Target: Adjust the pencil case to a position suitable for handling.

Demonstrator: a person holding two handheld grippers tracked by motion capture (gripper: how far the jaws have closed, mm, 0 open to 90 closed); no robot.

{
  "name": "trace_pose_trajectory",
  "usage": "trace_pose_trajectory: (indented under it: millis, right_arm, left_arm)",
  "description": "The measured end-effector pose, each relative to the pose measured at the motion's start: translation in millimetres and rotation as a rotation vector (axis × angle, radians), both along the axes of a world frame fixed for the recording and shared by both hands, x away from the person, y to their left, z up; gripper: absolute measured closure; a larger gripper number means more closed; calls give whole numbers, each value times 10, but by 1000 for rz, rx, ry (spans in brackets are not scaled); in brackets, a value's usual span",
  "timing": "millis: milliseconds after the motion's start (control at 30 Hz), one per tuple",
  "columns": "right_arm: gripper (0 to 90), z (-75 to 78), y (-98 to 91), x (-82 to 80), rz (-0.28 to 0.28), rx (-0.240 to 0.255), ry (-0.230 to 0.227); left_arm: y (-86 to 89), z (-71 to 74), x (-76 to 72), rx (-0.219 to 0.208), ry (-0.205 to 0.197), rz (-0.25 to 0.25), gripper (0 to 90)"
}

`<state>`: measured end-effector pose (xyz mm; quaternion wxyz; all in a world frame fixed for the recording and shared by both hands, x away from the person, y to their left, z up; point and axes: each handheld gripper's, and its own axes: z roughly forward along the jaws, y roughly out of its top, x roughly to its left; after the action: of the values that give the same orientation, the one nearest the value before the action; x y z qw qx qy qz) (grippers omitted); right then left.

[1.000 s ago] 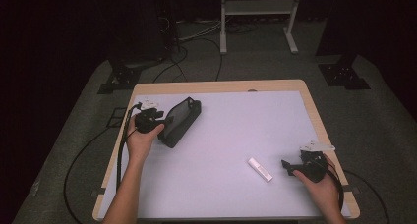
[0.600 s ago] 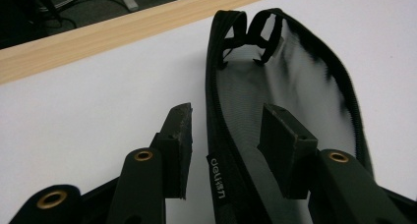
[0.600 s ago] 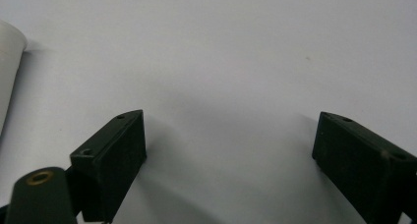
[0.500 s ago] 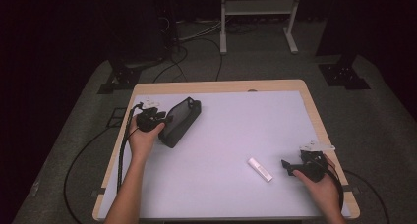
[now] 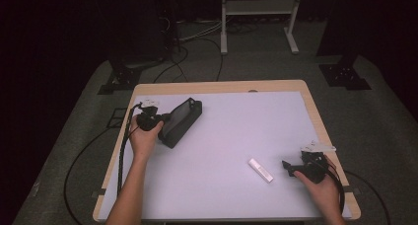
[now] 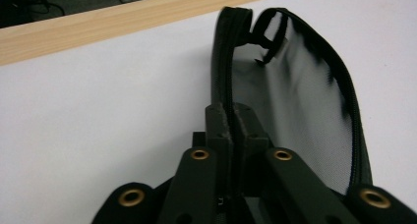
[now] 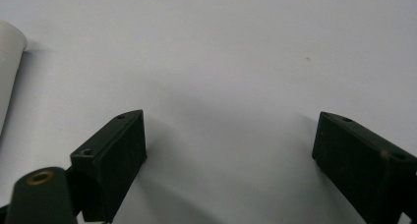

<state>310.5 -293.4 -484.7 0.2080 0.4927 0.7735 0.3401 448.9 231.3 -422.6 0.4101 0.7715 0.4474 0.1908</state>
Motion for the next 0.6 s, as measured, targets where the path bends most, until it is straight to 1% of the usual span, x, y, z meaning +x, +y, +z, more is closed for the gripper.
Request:
trace_pose_trajectory:
  millis: [100, 200, 233, 267, 367, 467, 533, 600]
  right_arm:
    - [119, 0, -1, 1, 1, 0, -1]
    - [119, 0, 0, 0, 0, 1, 0]
    - [119, 0, -1, 0, 0, 1, 1]
    - [119, 1, -1, 0, 0, 1, 1]
    - [119, 1, -1, 0, 0, 2, 1]
    - [119, 0, -2, 1, 0, 2, 1]
    - [119, 0, -2, 1, 0, 2, 1]
    - [119, 0, -3, 1, 1, 2, 2]
  left_arm:
    - [-8, -3, -3, -13, 1, -7, 885]
    - [-12, 4, -15, -12, 5, -16, 886]
    - [-22, 8, -23, -20, 4, -15, 885]
    - [-25, 15, -30, -17, 1, -23, 885]
    - [-50, 43, -60, -29, -2, -40, 885]
    - [-62, 66, -80, -27, 6, -67, 885]
    - [-82, 73, -97, -42, 8, -79, 885]
    - [-98, 86, -114, -43, 10, -90, 885]
